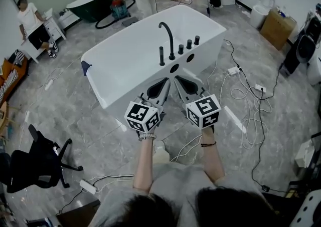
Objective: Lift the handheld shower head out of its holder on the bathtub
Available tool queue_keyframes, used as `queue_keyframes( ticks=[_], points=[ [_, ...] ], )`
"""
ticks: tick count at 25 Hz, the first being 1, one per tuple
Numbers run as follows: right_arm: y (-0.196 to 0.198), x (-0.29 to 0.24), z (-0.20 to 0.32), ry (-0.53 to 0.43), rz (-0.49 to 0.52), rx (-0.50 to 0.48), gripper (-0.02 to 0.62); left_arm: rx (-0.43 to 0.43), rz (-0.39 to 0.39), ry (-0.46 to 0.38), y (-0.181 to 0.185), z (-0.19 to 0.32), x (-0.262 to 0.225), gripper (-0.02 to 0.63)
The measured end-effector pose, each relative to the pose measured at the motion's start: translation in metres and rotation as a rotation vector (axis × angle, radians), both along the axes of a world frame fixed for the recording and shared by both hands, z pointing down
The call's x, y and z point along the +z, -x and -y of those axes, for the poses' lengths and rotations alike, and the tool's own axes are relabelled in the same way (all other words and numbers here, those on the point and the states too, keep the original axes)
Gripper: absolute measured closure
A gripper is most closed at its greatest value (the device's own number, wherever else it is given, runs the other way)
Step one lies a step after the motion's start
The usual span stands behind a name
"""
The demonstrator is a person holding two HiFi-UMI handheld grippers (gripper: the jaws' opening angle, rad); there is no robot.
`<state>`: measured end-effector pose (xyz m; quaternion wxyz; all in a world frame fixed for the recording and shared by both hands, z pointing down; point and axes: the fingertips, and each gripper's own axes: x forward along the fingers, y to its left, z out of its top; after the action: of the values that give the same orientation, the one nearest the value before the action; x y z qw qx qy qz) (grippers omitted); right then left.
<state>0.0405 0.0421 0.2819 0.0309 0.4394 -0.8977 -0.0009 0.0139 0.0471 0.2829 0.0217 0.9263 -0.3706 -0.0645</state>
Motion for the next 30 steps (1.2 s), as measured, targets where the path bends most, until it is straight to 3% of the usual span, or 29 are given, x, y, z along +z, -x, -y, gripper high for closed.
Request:
queue_keyframes(
  ticks=[5, 15, 21, 30],
  points=[
    [0.017, 0.01, 0.043, 0.044, -0.009, 0.006, 0.595, 0.042, -0.045, 0.03, 0.017, 0.044, 0.002, 0.601],
    [0.026, 0.017, 0.121, 0.065, 0.004, 0.087, 0.595, 0.111, -0.011, 0.061, 0.043, 0.121, 0.019, 0.601],
    [0.027, 0.021, 0.146, 0.056, 0.024, 0.16, 0.595, 0.154, 0.014, 0.08, 0.051, 0.147, 0.035, 0.601],
    [0.024, 0.04, 0.173, 0.097, 0.013, 0.174, 0.595, 0.174, 0.009, 0.128, 0.043, 0.166, 0.056, 0.601]
  ],
)
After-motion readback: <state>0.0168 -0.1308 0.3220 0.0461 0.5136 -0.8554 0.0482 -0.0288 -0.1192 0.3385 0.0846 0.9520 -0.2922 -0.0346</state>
